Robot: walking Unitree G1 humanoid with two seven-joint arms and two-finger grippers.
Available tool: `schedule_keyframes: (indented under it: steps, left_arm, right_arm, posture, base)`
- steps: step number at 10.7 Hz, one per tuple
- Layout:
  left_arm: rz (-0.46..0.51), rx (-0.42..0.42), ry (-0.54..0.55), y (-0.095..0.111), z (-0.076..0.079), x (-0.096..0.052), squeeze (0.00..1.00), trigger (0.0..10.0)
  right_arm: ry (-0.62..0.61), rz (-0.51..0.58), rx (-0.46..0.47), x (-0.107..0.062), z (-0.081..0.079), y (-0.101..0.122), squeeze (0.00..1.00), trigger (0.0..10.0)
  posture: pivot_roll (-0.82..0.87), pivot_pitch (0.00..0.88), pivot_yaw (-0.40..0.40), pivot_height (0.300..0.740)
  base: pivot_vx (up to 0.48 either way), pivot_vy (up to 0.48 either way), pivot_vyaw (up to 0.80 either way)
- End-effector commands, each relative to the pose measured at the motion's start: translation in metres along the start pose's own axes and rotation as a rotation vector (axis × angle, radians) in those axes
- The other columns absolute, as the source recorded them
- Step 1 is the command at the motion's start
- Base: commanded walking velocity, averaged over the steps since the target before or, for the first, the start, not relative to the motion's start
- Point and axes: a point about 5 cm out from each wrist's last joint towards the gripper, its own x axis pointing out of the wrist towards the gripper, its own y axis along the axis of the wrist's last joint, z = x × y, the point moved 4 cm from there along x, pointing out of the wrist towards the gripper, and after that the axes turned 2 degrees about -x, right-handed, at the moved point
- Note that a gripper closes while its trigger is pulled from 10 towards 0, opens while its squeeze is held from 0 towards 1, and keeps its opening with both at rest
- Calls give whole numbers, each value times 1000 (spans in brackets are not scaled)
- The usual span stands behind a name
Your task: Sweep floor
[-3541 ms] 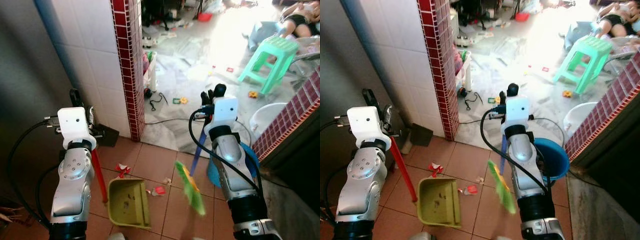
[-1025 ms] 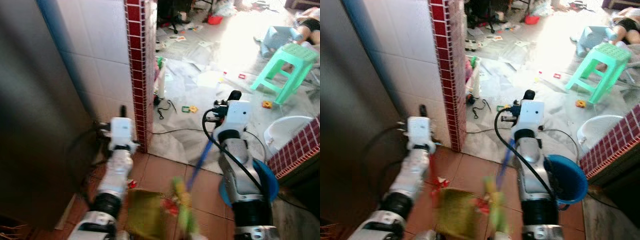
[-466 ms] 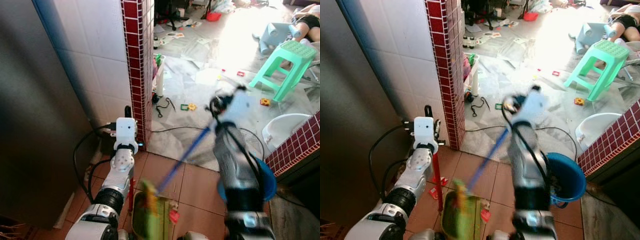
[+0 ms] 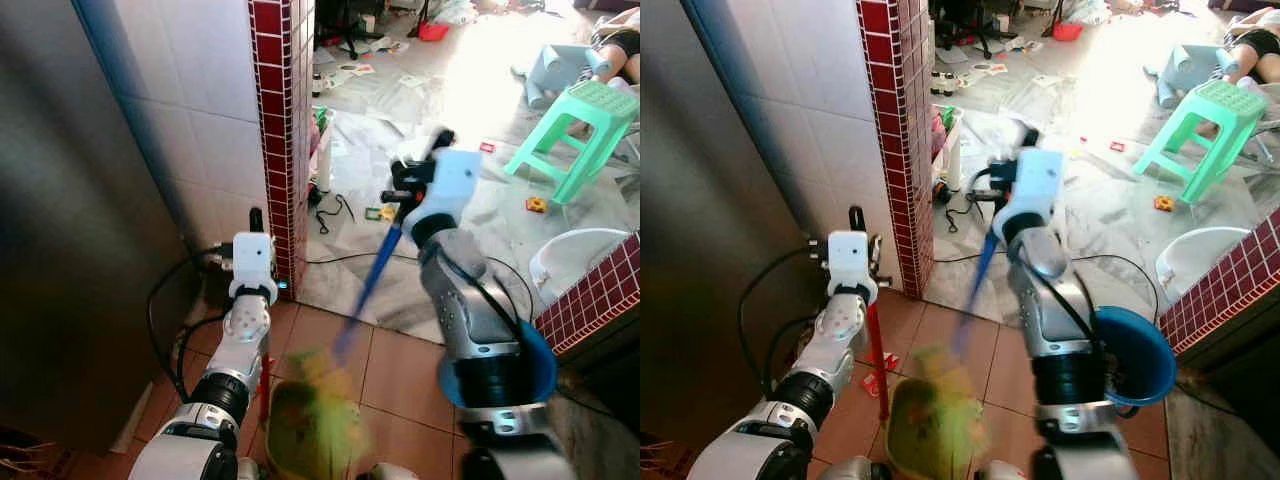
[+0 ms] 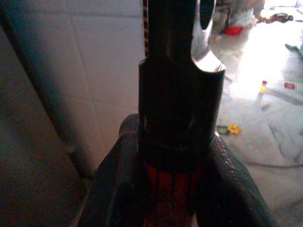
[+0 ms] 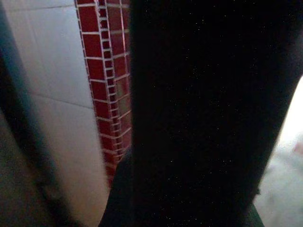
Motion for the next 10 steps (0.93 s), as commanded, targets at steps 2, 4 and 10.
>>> schedule_keyframes:
  steps: [2,4,10]
  left_arm:
    - [149,-6,-3,41,3,10,0,10000]
    - [182,-11,0,50,0,8,0,10000]
    - [-34,93,3,-3,-15,-2,0,10000]
  right_arm:
    - [-19,187,-123,-2,8,37,0,10000]
    - [-67,169,-174,-4,22,27,0,10000]
    - [-93,21,-145,-14,18,-15,0,10000]
  posture:
    - [-149,20,0,740]
    - [-139,20,-5,740]
    - [-133,38,7,740]
  base:
    - [0,0,0]
    - [0,0,0]
    - [0,0,0]
